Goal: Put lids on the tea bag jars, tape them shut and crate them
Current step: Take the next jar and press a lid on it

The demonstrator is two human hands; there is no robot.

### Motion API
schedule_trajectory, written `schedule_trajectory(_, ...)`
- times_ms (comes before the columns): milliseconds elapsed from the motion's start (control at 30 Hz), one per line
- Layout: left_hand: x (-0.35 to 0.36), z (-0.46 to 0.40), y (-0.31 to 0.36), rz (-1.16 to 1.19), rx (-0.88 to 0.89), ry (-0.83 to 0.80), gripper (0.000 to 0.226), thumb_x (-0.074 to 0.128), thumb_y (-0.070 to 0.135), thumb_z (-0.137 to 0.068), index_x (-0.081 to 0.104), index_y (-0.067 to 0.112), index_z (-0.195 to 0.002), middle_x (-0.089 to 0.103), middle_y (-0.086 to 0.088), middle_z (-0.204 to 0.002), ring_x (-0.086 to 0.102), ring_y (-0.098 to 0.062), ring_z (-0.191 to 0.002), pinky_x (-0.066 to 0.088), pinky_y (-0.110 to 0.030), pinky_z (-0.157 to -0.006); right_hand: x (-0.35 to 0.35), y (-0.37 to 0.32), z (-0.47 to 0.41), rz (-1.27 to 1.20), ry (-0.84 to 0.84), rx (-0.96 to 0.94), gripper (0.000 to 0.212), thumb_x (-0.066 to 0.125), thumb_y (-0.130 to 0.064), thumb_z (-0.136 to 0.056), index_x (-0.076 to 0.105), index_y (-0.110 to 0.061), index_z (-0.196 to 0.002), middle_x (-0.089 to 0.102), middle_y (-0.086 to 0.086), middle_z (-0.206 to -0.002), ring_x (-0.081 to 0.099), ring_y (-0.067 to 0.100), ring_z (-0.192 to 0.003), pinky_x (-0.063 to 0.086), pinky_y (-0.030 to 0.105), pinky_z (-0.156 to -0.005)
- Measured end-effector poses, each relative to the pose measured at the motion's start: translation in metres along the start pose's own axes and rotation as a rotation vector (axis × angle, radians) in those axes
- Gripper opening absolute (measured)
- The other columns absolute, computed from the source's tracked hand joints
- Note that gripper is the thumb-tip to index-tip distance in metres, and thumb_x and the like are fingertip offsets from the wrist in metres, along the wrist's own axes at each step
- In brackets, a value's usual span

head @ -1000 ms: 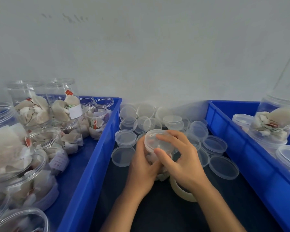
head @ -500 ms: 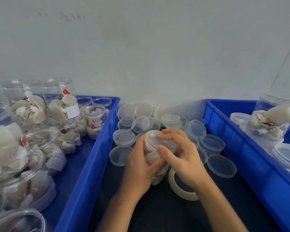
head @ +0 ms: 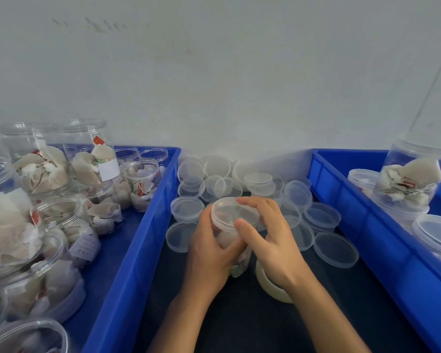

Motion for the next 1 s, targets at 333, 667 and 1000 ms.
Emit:
schedule_trajectory(333,-0.001,0.001,-0.002,0.006,-0.028,0.024,0.067,0.083,0.061,-0.073,0.045,0.060,-0.128,0.063,0.031,-0.126,0.066,0.004,-0.116,0.062,-0.028,-0.089,0.000,0.000,0.001,0.051,0.132,0.025,0.053,0.080,-0.064,-0.065,0.063,-0.041,-0.110,0.055,-0.021,-0.125,0.053,-0.005,-0.124,0.040,0.001,-0.090)
schedule_trajectory(667,-0.001,0.002,-0.001,0.010,-0.022,0.042,0.065,0.085,0.053,-0.072,0.049,0.052,-0.126,0.066,0.031,-0.121,0.067,0.006,-0.108,0.056,-0.015,-0.079,0.004,0.003,-0.001,0.184,0.195,0.019,0.054,0.083,-0.068,-0.062,0.052,-0.052,-0.103,0.054,-0.034,-0.117,0.049,-0.006,-0.124,0.041,0.007,-0.086)
schedule_trajectory(1000,0.000,0.004,-0.005,-0.008,-0.023,0.075,0.064,0.094,0.035,-0.078,0.052,0.051,-0.125,0.069,0.031,-0.119,0.068,0.008,-0.107,0.053,-0.011,-0.080,0.008,0.003,-0.002,0.123,0.241,-0.006,0.048,0.086,-0.058,-0.061,0.057,-0.045,-0.097,0.058,-0.029,-0.122,0.051,0.000,-0.128,0.053,0.021,-0.085)
Point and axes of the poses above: each hand's wrist, its own z-axis away from the middle knuckle, its own x-axis out of the palm, y = z × x, the point moved 6 cm from there along -z, towards the middle knuckle
